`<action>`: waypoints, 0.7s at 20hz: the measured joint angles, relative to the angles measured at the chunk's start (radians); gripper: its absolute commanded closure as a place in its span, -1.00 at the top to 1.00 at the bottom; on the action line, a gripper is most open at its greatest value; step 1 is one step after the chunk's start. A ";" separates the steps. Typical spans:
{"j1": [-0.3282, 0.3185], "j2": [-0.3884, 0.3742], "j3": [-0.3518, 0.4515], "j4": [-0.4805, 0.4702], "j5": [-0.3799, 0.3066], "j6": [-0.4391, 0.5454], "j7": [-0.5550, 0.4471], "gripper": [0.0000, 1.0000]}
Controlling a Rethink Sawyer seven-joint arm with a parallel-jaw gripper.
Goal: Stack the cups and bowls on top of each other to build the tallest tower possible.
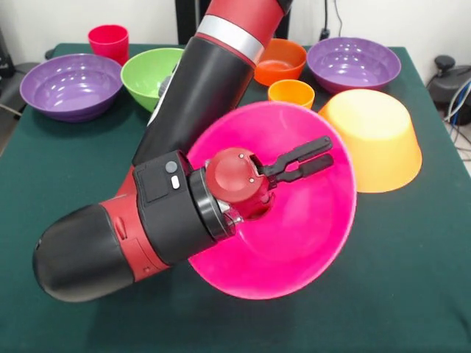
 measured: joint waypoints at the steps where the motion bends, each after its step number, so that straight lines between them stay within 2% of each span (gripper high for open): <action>1: 0.000 0.000 -0.002 0.000 0.000 0.000 0.000 1.00; 7: 0.000 0.000 -0.001 0.000 0.000 0.000 0.000 1.00; 14: -0.001 0.001 -0.002 0.003 -0.001 -0.047 0.000 1.00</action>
